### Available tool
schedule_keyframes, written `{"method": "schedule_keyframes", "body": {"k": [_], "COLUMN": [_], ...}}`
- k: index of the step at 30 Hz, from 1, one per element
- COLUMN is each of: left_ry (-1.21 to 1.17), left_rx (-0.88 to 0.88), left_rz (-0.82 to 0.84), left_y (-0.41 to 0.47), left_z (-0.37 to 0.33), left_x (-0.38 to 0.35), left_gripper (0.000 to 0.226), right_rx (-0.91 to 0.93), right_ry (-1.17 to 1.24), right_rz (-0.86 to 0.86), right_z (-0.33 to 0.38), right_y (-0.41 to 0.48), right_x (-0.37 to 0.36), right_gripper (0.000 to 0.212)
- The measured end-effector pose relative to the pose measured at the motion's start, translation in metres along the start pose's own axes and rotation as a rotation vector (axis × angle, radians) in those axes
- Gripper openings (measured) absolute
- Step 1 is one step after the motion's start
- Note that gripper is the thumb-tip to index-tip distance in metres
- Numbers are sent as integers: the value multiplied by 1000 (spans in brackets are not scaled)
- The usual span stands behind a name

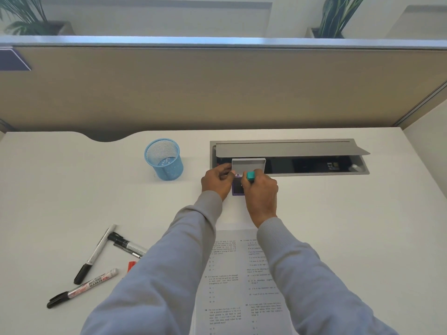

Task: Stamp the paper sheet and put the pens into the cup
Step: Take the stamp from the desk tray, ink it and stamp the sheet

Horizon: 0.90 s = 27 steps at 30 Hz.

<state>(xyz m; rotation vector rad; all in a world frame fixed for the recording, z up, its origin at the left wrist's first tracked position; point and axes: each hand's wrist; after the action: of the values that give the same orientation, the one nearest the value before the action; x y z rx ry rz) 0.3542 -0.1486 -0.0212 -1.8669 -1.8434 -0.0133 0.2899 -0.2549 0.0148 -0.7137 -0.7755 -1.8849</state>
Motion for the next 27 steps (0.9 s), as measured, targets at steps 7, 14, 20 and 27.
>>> {"method": "schedule_keyframes", "body": {"k": [7, 14, 20, 27], "left_ry": [-1, -21, -69, -142], "left_rx": [6, 15, 60, 141], "left_rz": [-4, -5, -8, -9], "left_y": [4, 3, -1, -7], "left_z": [5, 5, -3, -15], "left_x": [-3, -3, -2, -1], "left_gripper": [30, 31, 31, 23], "right_rx": [-25, -14, -18, 9], "right_ry": [-16, -56, 1, 74], "right_rz": [-35, -23, -47, -59], "right_z": [2, 1, -1, -11], "right_y": [2, 4, 3, -2], "right_x": [5, 1, -2, -2], "right_gripper": [35, 34, 34, 35]}}
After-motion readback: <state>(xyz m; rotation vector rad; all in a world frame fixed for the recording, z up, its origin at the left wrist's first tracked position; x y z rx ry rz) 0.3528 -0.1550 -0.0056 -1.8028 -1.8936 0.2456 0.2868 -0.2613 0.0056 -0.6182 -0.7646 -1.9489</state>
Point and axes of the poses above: each hand's wrist, its own y-axis towards the middle knuckle, its own x-axis out of the back of the hand, z = x × y, and after that the axes turned 7 degrees about x, right-handed
